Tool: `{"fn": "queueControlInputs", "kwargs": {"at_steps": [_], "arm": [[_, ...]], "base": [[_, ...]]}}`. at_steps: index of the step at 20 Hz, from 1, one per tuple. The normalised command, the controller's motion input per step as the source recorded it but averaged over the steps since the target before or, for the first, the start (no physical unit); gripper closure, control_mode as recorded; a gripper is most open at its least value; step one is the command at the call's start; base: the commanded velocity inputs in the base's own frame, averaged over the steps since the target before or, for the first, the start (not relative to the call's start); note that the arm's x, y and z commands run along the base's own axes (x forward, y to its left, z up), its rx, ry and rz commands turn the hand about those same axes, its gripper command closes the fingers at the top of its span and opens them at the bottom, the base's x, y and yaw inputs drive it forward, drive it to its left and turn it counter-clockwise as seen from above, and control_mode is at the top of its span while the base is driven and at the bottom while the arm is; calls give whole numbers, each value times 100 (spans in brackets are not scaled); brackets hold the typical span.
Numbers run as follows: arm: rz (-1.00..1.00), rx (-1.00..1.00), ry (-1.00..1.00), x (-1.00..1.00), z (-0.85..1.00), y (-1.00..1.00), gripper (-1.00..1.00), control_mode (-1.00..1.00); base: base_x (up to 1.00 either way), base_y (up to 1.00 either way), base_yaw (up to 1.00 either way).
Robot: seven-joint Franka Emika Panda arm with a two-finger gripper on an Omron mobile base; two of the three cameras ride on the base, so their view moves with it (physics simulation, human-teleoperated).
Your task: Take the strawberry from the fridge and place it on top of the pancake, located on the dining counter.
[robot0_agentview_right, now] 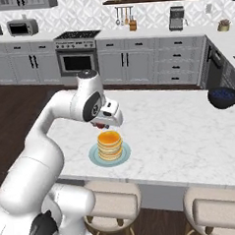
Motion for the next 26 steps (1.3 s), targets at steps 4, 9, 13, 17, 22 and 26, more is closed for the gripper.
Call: {"fn": "queueControlInputs", "kwargs": {"at_steps": [4,9,13,17,22,26], "arm": [[-4,-4,5,100,-54,16,100,-100],[1,0,2,62,-60,-15,100,-100],[4,0,21,-1,-53,0,100,-100],[0,0,13,-1,-37,0,100,-100],[0,0,-2,0,-6,1,100,-100],[0,0,-1,0,-19,8,100,-100]], "base": [[0,0,0],[0,0,0],[0,0,0],[0,0,0],[0,0,0],[0,0,0]]}}
